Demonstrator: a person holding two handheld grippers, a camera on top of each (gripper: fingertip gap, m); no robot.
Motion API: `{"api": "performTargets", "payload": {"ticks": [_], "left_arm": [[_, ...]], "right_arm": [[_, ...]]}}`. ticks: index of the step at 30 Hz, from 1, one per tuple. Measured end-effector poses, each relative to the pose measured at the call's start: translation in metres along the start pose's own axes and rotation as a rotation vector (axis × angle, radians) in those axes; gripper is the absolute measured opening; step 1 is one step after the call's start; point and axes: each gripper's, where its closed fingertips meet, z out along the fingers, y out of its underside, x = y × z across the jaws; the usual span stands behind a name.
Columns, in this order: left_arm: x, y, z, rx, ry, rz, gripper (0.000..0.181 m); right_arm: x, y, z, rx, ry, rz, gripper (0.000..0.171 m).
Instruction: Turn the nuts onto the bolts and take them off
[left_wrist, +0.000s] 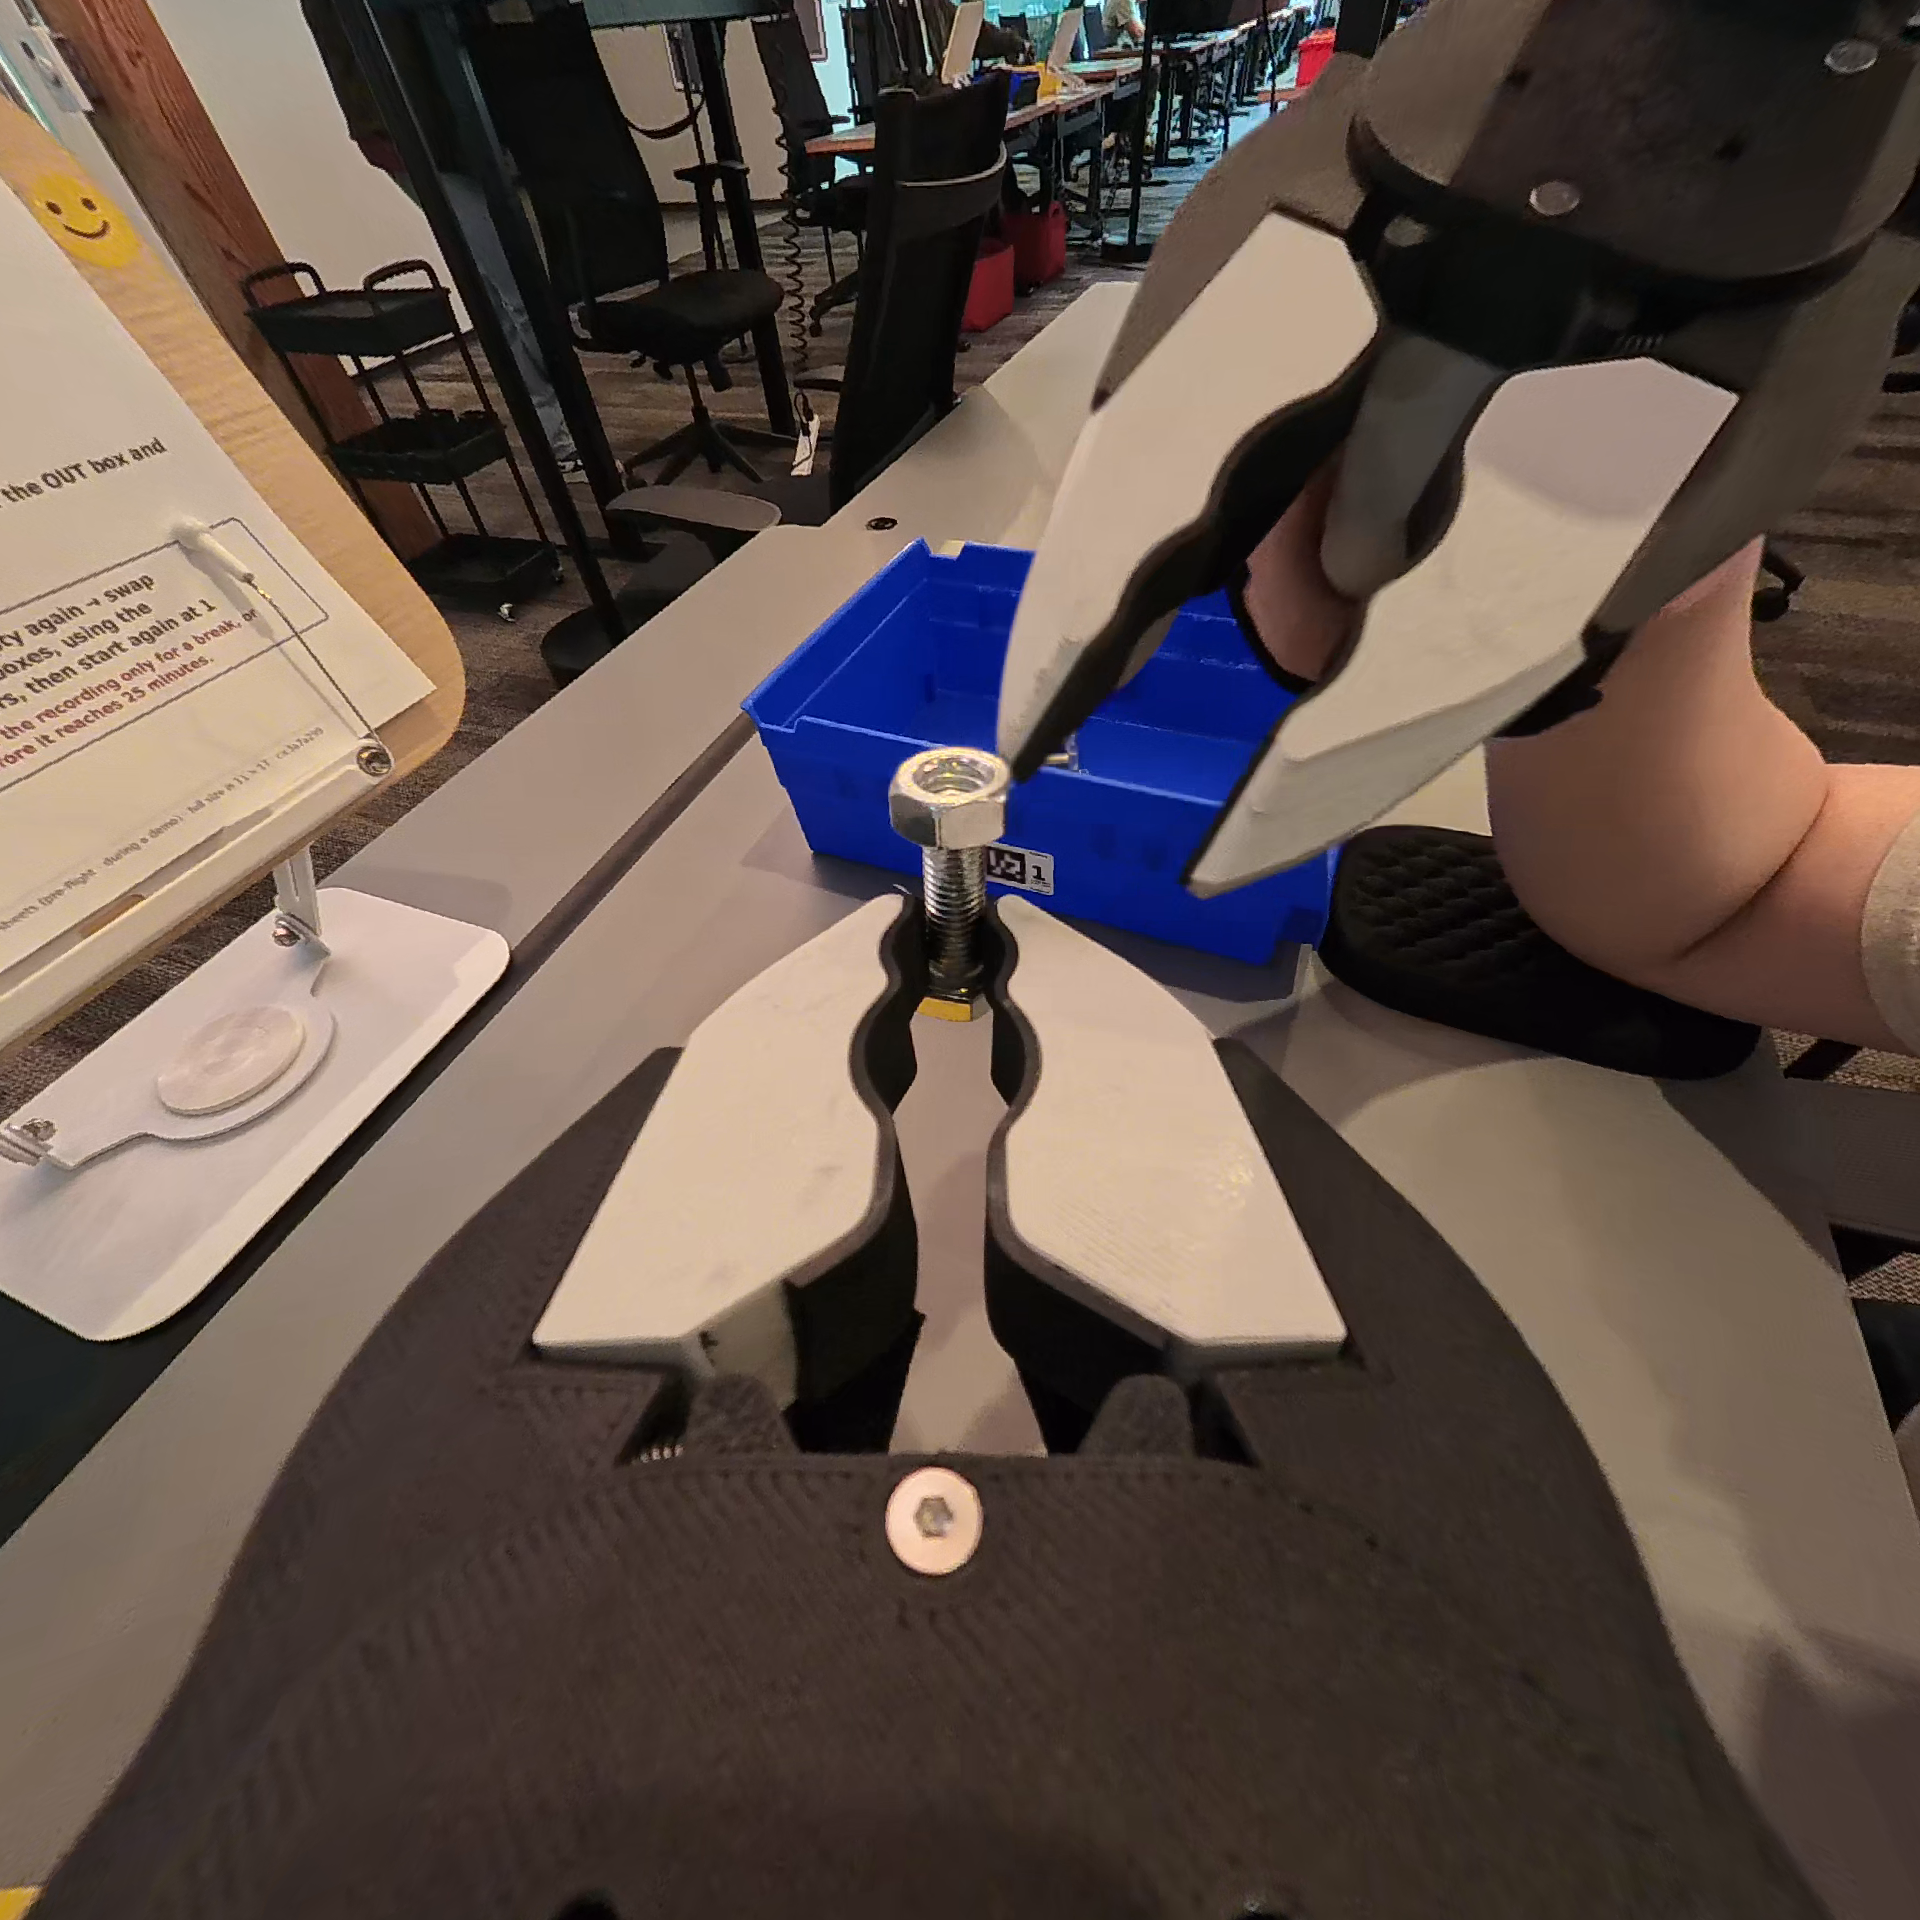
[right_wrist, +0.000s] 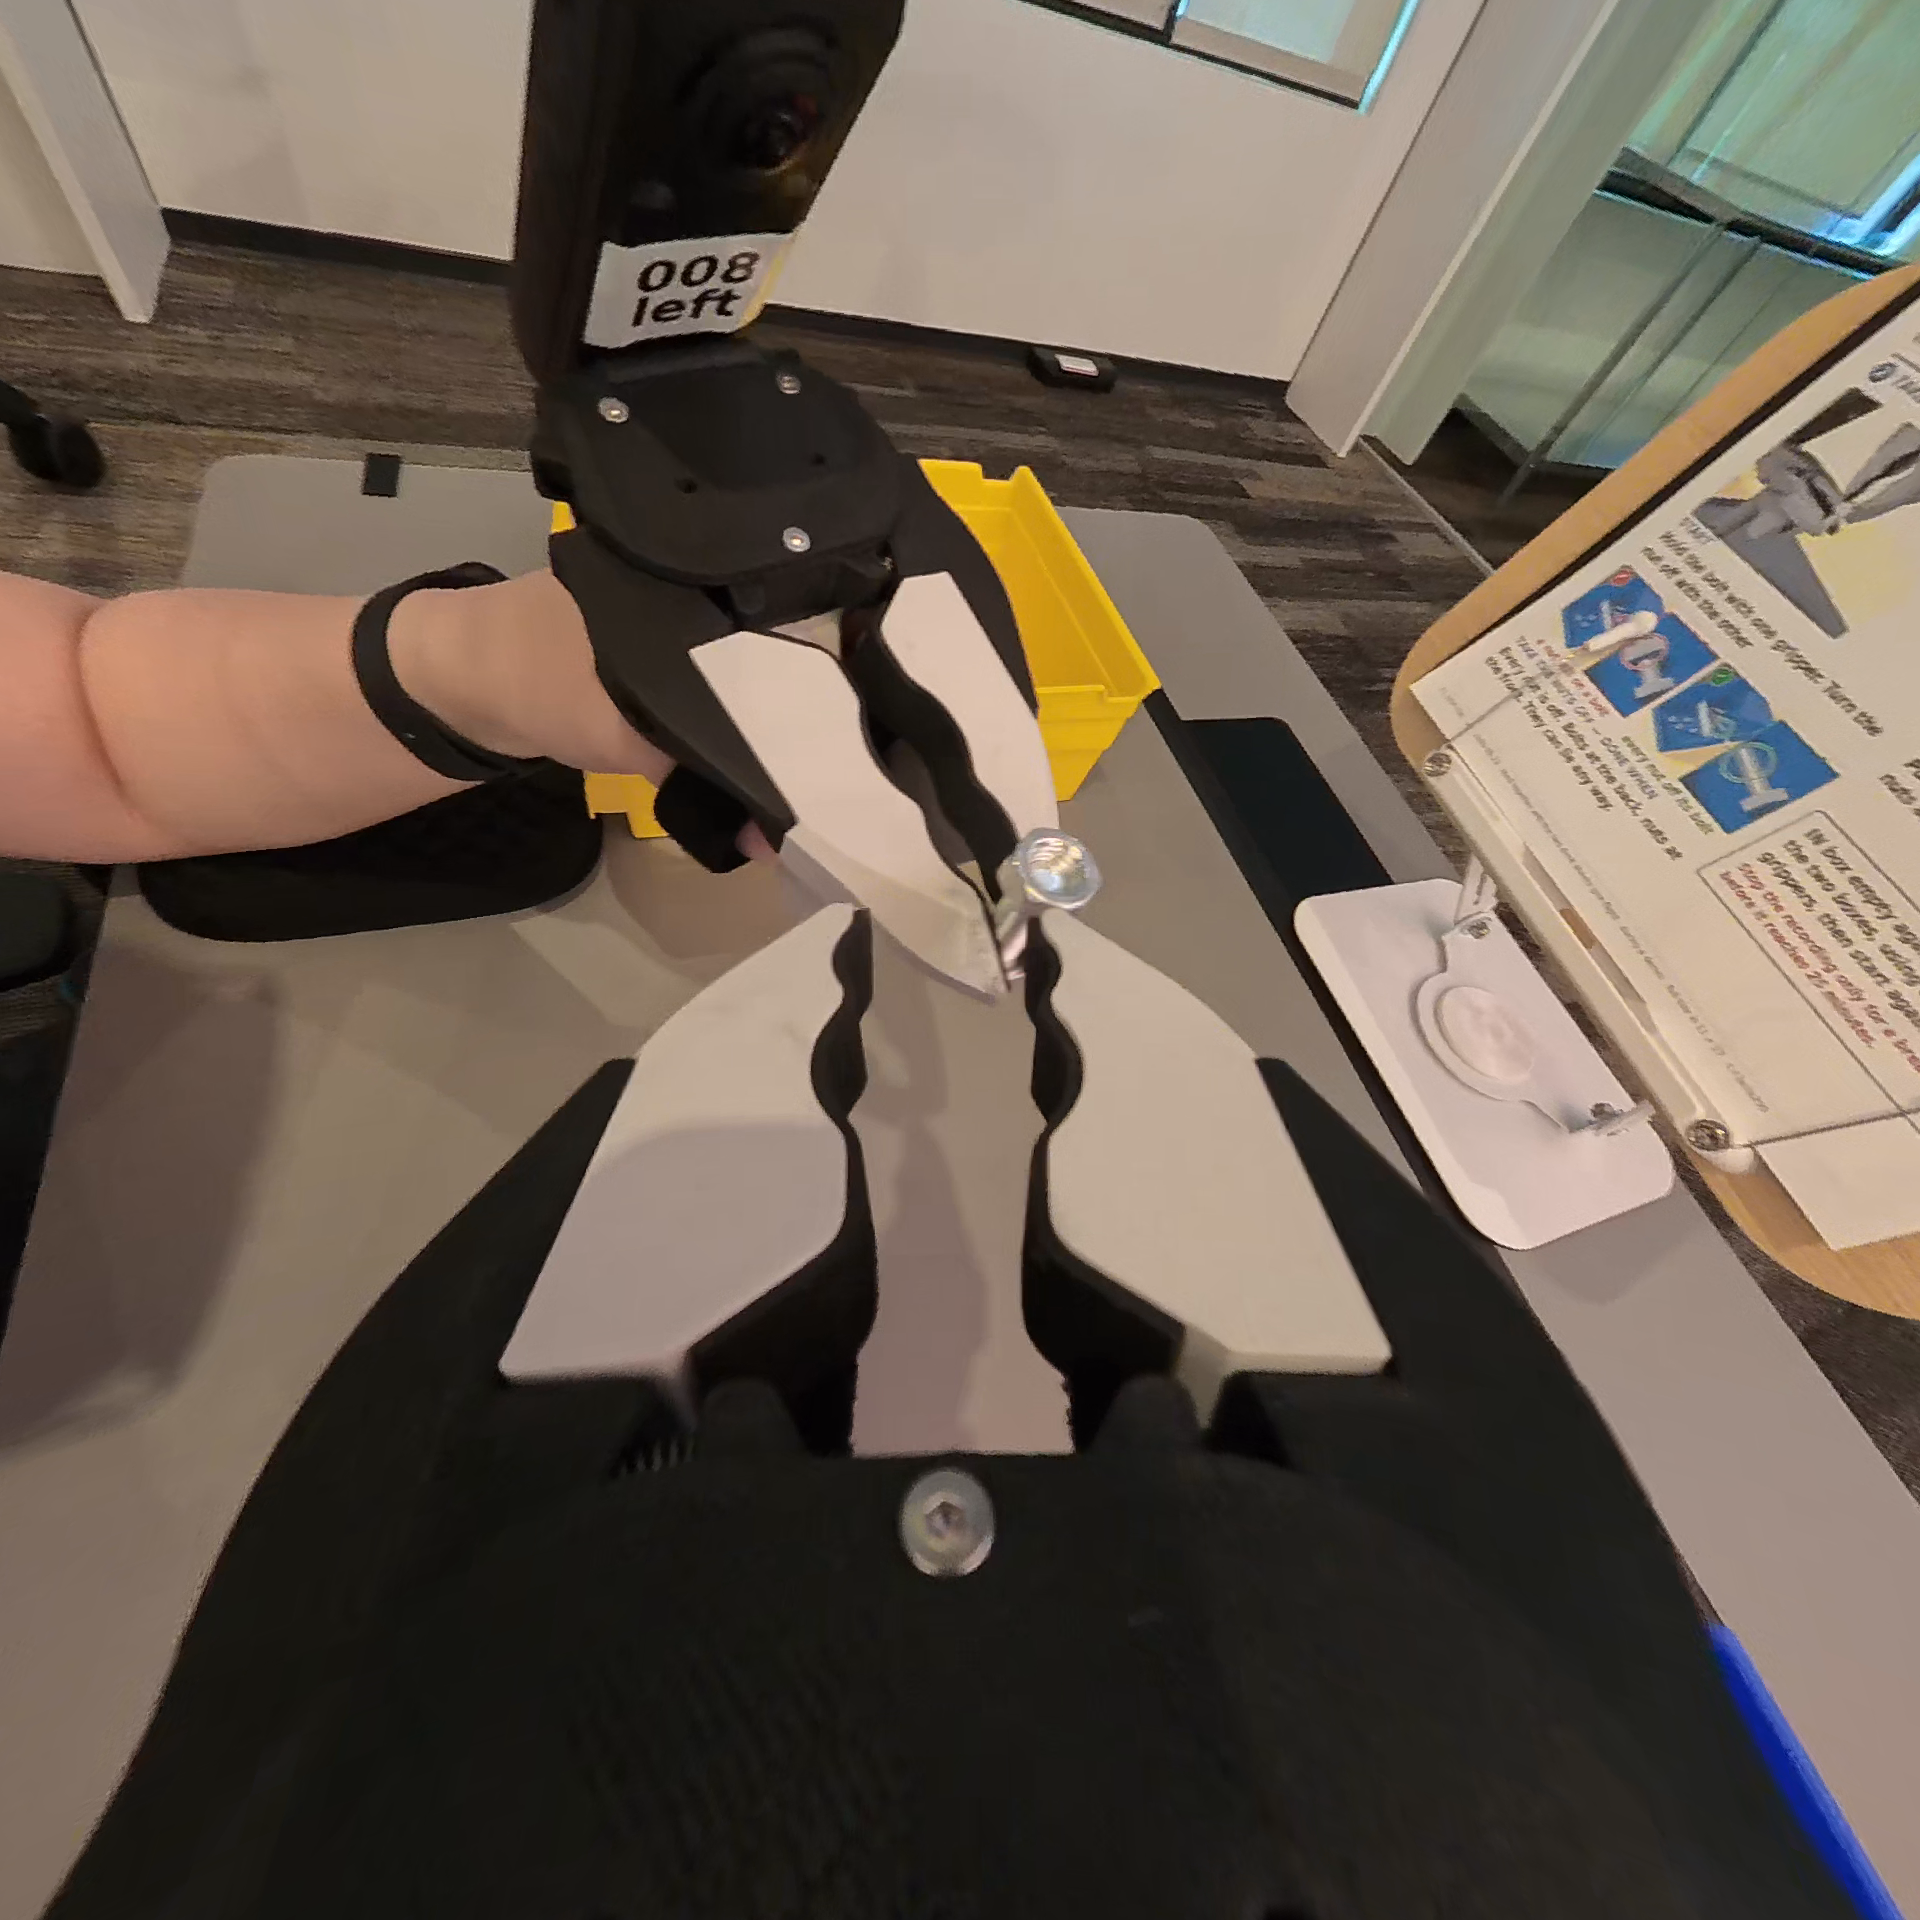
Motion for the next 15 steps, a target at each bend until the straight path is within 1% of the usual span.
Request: {"api": "performTargets", "payload": {"ticks": [3,8,11,12,13,15], "left_arm": [[0.002,0.001,0.001,-0.004,0.003,0.007,0.009],[0.001,0.002,0.002,-0.008,0.001,0.008,0.009],[-0.002,0.000,0.000,0.003,-0.008,-0.007,0.009],[-0.003,0.000,-0.001,0.006,-0.007,-0.009,0.009],[-0.003,-0.001,-0.002,0.009,-0.009,-0.009,0.009],[-0.002,-0.002,-0.002,0.010,-0.005,-0.004,0.009]], "right_arm": [[0.010,0.000,0.001,0.013,0.057,0.009,0.031],[0.004,0.002,0.008,0.006,0.020,0.020,0.043],[-0.003,0.000,0.005,0.003,-0.014,0.029,0.041],[-0.007,-0.003,0.003,0.015,-0.039,0.030,0.035],[-0.008,-0.006,0.001,0.031,-0.047,0.035,0.033],[-0.002,-0.007,0.000,0.044,-0.011,0.035,0.034]]}}
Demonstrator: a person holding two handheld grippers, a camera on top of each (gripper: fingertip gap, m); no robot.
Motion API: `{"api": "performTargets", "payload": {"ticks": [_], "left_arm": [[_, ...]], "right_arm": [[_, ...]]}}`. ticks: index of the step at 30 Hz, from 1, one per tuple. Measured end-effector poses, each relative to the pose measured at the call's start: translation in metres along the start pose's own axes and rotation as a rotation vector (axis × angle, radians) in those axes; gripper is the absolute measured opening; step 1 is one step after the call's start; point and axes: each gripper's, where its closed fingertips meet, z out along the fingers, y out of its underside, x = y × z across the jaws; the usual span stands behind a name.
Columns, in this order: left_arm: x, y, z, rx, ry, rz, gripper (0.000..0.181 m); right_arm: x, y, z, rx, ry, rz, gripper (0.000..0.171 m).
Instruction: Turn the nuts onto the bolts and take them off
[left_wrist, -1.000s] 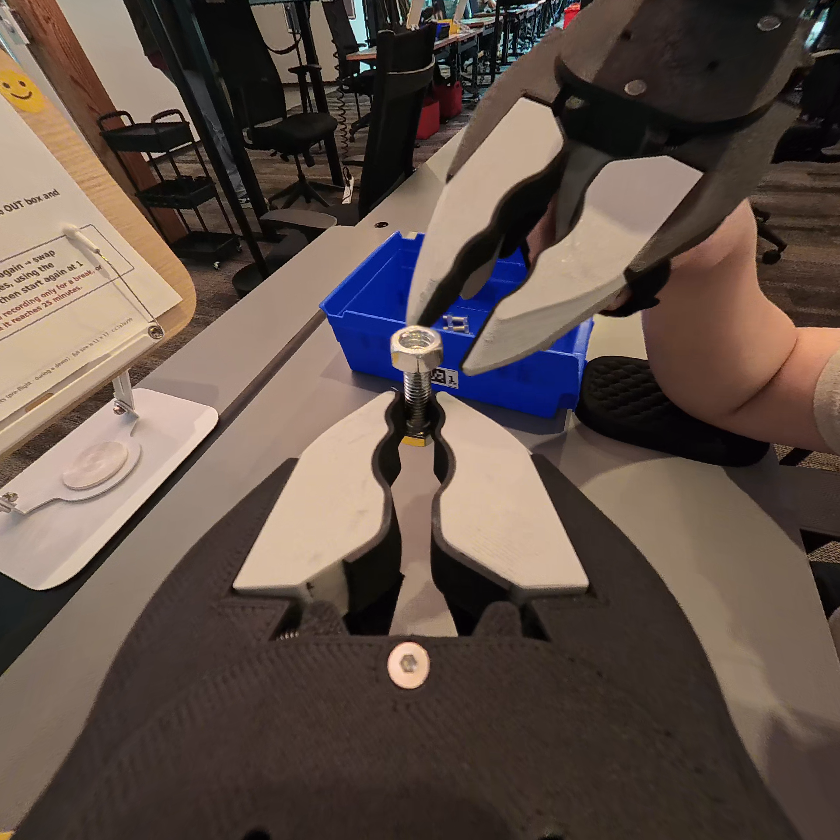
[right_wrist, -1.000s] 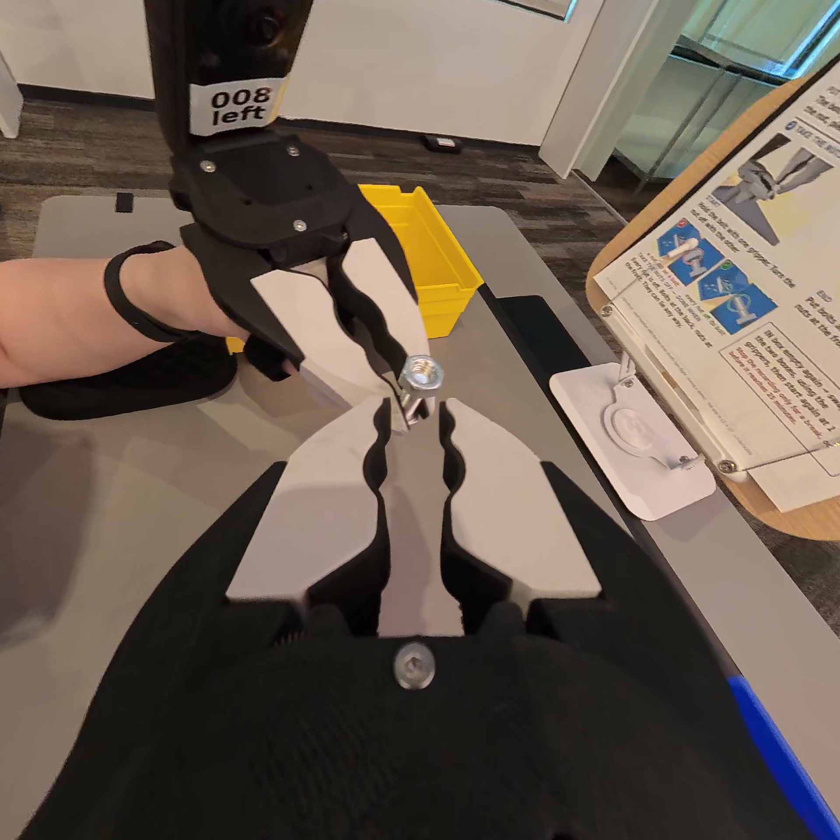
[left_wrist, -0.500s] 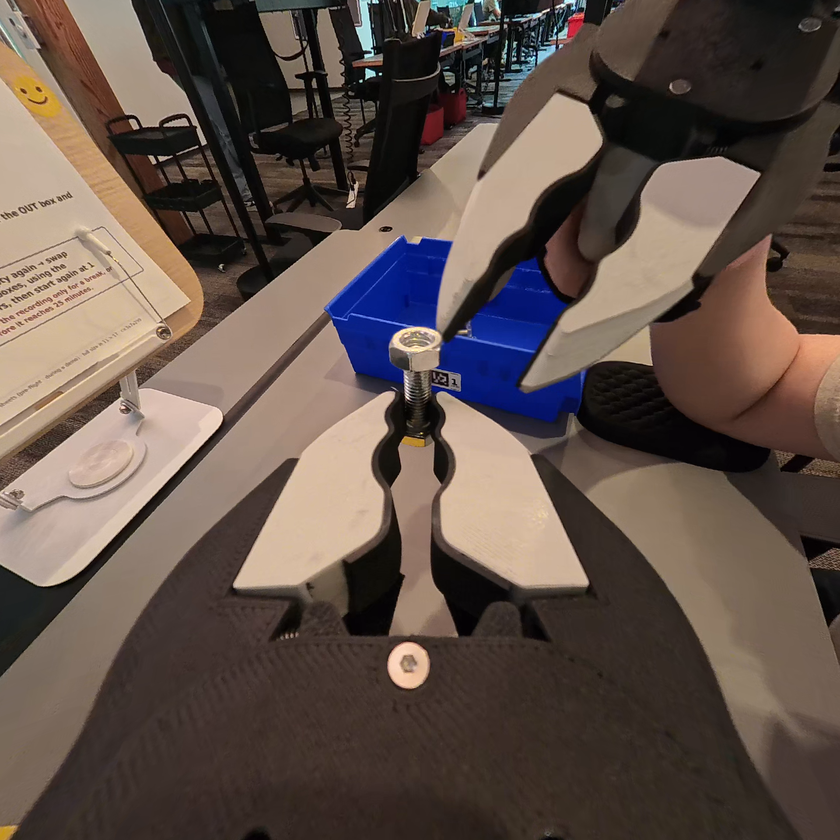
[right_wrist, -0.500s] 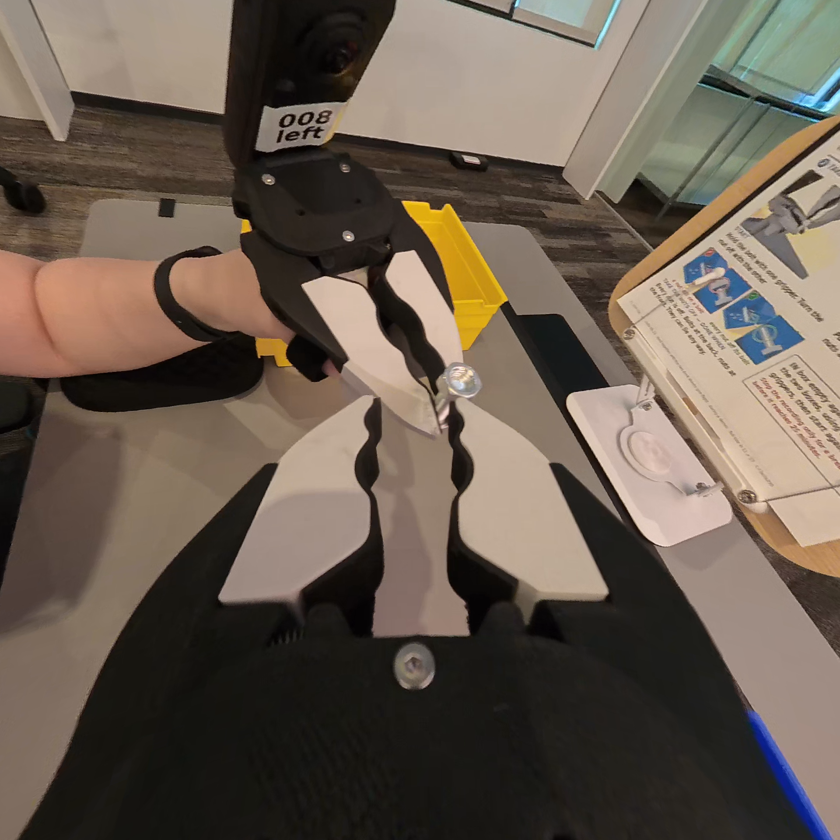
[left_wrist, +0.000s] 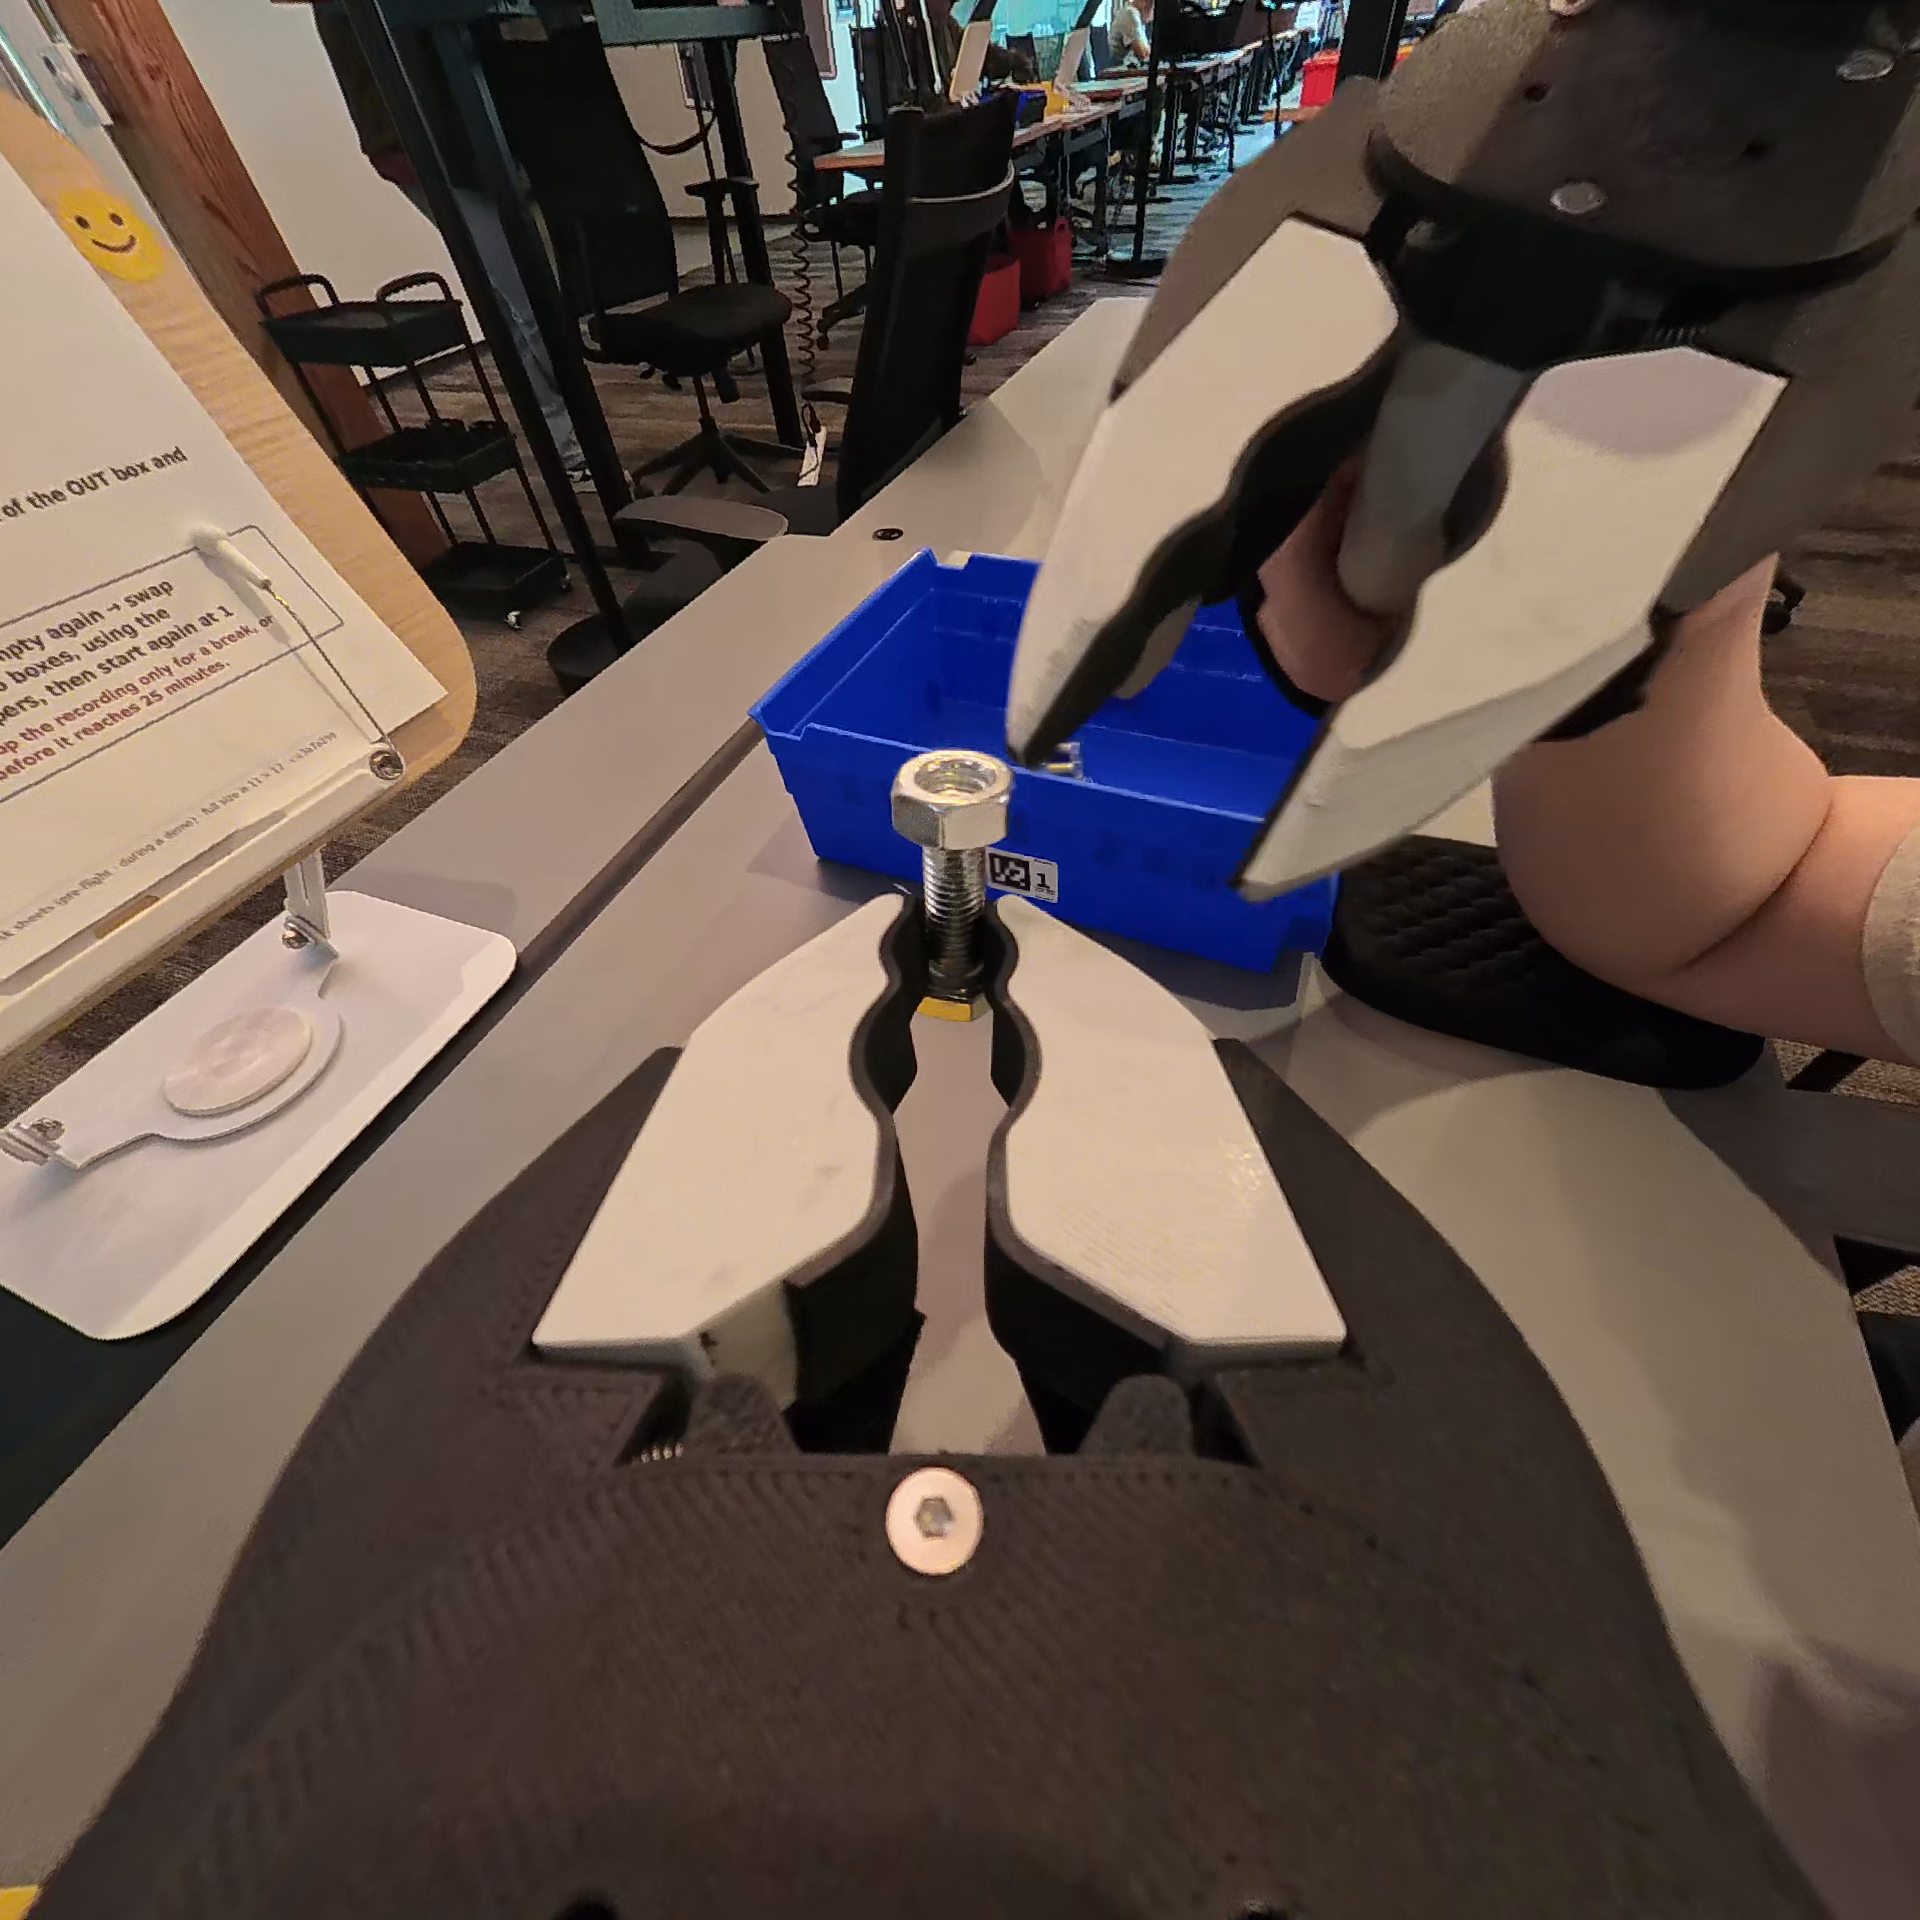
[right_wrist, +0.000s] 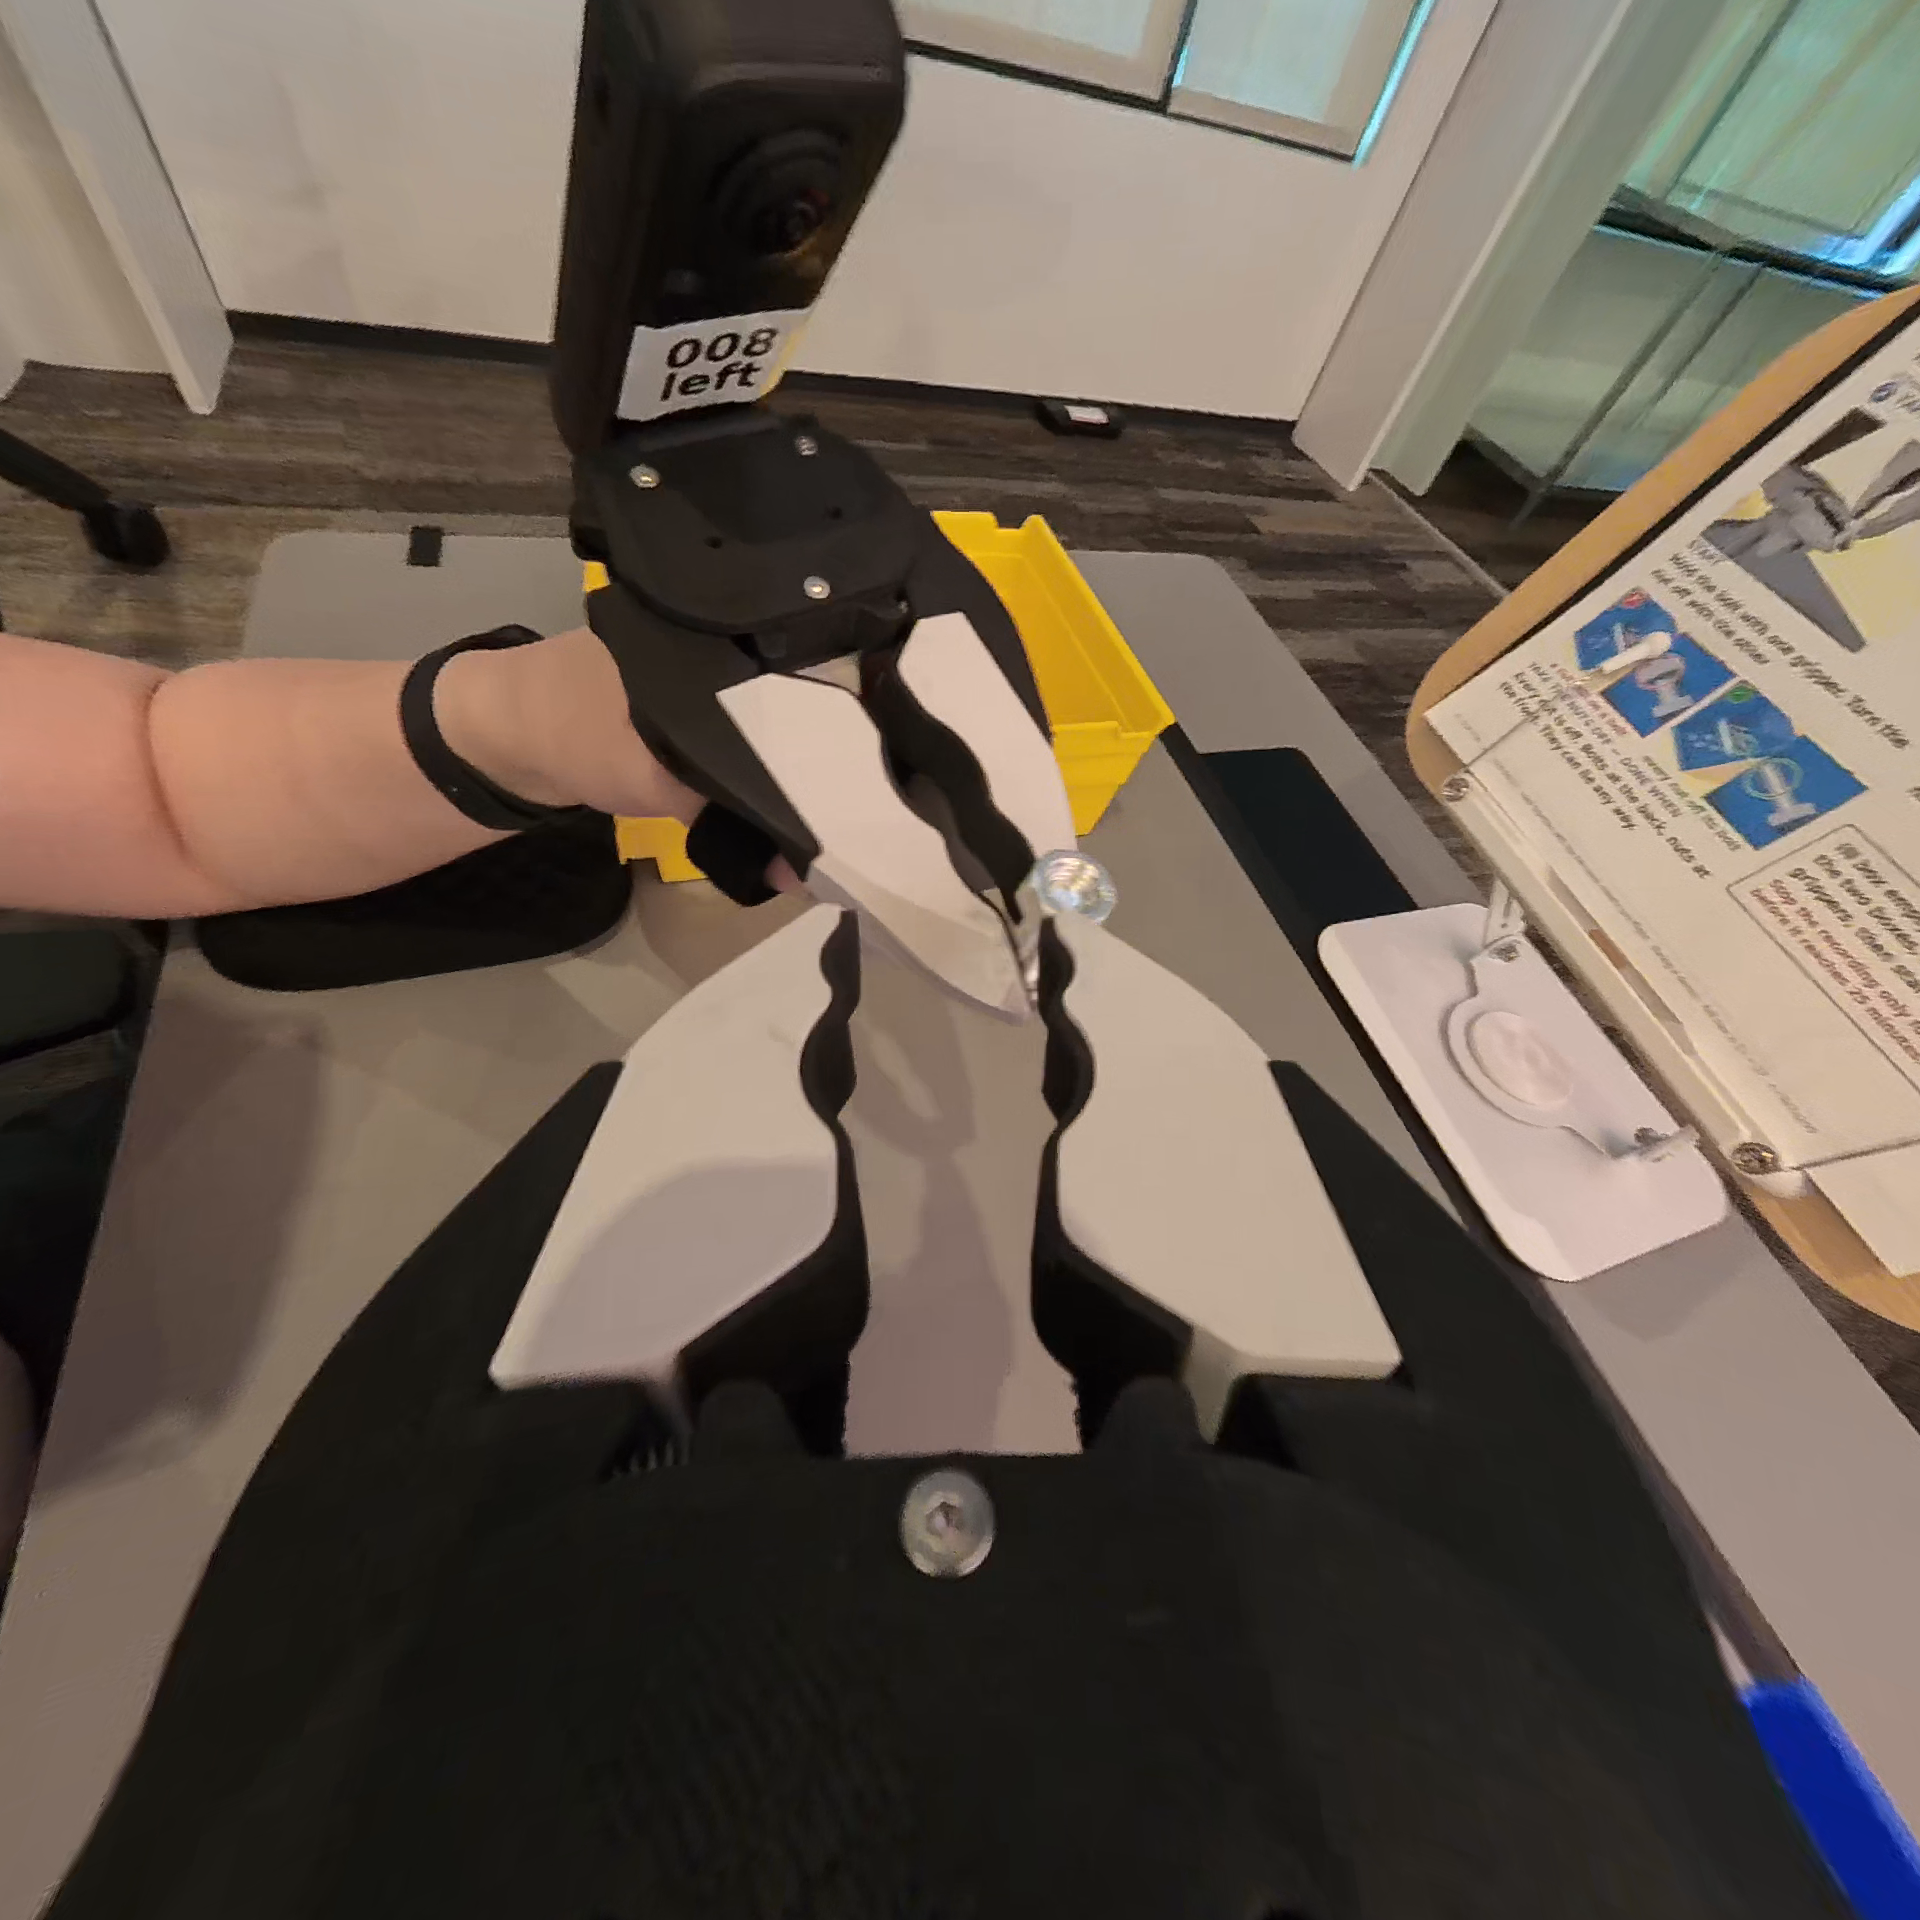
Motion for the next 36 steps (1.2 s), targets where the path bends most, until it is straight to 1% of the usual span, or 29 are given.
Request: {"api": "performTargets", "payload": {"ticks": [2,4,7,9,10,11,13,16,18,21,23,24,25,26,28,29,30,32,34,35,36], "left_arm": [[0.003,0.000,0.001,-0.001,0.007,0.006,0.009],[0.005,0.000,0.002,-0.004,0.012,0.014,0.009],[0.001,0.001,0.002,-0.007,-0.004,0.013,0.010],[-0.003,0.000,-0.001,0.006,-0.013,-0.005,0.010],[-0.004,-0.001,-0.002,0.008,-0.017,-0.011,0.009],[-0.005,-0.001,-0.003,0.012,-0.017,-0.012,0.009],[-0.004,-0.003,-0.004,0.019,-0.014,-0.012,0.009],[0.001,-0.003,-0.002,0.020,0.003,0.006,0.009],[0.003,-0.003,-0.001,0.018,0.002,0.015,0.009],[-0.004,-0.003,-0.003,0.018,-0.018,0.002,0.009],[-0.008,-0.004,-0.006,0.032,-0.028,-0.015,0.009],[-0.008,-0.005,-0.007,0.037,-0.019,-0.019,0.009],[-0.006,-0.006,-0.007,0.042,-0.011,-0.021,0.009],[-0.004,-0.007,-0.007,0.043,-0.007,-0.017,0.009],[0.001,-0.007,-0.004,0.037,0.010,0.001,0.009],[0.004,-0.007,-0.003,0.036,0.017,0.007,0.009],[0.005,-0.007,-0.003,0.036,0.021,0.011,0.009],[0.003,-0.007,-0.003,0.036,0.010,0.007,0.009],[-0.003,-0.006,-0.006,0.039,-0.009,-0.006,0.009],[-0.006,-0.008,-0.008,0.049,-0.014,-0.017,0.009],[-0.008,-0.009,-0.010,0.057,-0.020,-0.028,0.009]], "right_arm": [[0.008,0.001,0.002,0.006,0.045,0.000,0.040],[0.007,0.002,0.006,0.014,0.028,0.016,0.049],[0.001,0.003,0.009,-0.004,0.003,0.023,0.055],[-0.002,0.002,0.005,-0.013,-0.003,0.018,0.052],[-0.007,0.000,0.002,-0.007,-0.029,0.023,0.042],[-0.010,-0.003,0.000,0.006,-0.046,0.037,0.039],[-0.006,-0.007,-0.002,0.028,-0.019,0.051,0.040],[0.005,-0.007,0.002,0.061,0.033,0.057,0.056],[0.002,-0.005,0.007,0.061,-0.009,0.097,0.064],[-0.010,-0.005,0.006,0.042,-0.088,0.130,0.067],[-0.027,-0.010,-0.002,0.059,-0.190,0.095,0.029],[-0.029,-0.013,-0.003,0.073,-0.204,0.103,0.028],[-0.023,-0.014,-0.003,0.079,-0.167,0.114,0.029],[-0.013,-0.013,-0.002,0.086,-0.104,0.111,0.034],[0.005,-0.011,0.002,0.103,-0.003,0.090,0.057],[0.008,-0.009,0.004,0.108,0.003,0.089,0.068],[0.006,-0.009,0.007,0.112,-0.020,0.091,0.075],[-0.007,-0.008,0.011,0.109,-0.114,0.106,0.076],[-0.016,-0.010,0.009,0.098,-0.156,0.132,0.084],[-0.019,-0.011,0.006,0.094,-0.166,0.121,0.082],[-0.025,-0.013,0.002,0.099,-0.192,0.103,0.072]]}}
